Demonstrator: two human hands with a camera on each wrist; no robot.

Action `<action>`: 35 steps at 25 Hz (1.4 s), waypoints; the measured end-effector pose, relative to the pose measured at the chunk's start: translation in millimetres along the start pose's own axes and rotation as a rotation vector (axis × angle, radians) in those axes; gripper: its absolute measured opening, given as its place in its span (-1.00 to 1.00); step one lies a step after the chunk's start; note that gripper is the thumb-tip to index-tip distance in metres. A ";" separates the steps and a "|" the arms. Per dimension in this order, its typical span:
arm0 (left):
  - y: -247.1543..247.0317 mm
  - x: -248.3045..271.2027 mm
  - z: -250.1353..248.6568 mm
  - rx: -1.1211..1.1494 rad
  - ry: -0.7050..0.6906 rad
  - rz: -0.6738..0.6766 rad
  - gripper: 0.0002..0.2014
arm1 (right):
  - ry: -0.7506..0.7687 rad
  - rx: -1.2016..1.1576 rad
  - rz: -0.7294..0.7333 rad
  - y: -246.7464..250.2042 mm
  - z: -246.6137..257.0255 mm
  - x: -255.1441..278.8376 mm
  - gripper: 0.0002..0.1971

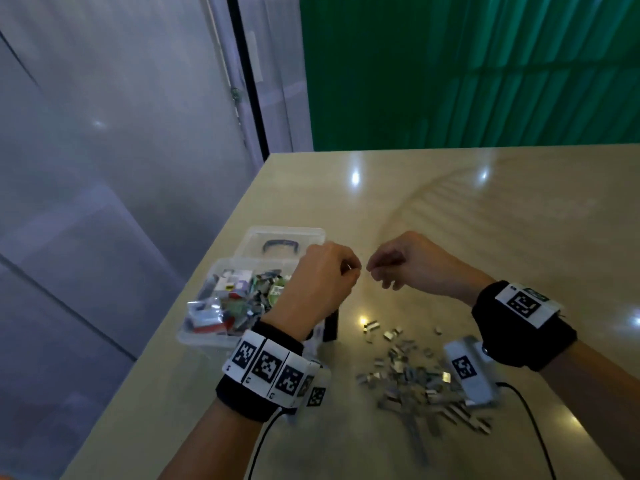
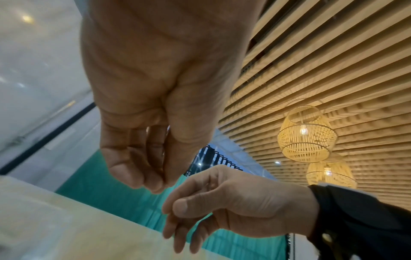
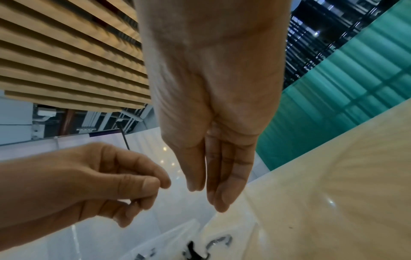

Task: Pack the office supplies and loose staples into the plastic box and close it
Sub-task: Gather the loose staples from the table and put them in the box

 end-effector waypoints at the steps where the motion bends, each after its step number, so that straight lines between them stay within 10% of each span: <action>1: -16.1 -1.7 -14.8 0.019 -0.031 0.030 -0.83 | -0.030 0.022 0.026 3.8 -15.6 10.6 -0.96; 13: -174.1 11.5 17.3 -0.177 0.303 0.359 -0.68 | -0.394 0.461 0.128 -24.2 -150.9 53.9 -0.57; 25: -185.7 28.2 9.7 0.007 0.311 0.277 -0.82 | -0.185 0.360 0.068 -78.3 -128.7 56.0 -0.92; 35: -174.8 32.4 8.5 0.002 0.244 0.262 -0.82 | -0.217 0.337 0.038 -75.6 -134.9 53.1 -0.82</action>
Point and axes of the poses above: each hand's wrist, its own x-axis away from the middle knuckle, its own y-axis out of the back of the hand, z = x × y, the point moved 2 cm from there along -x, towards the middle knuckle, and after that the axes turned 8 degrees about -y, right-handed, at the moved point
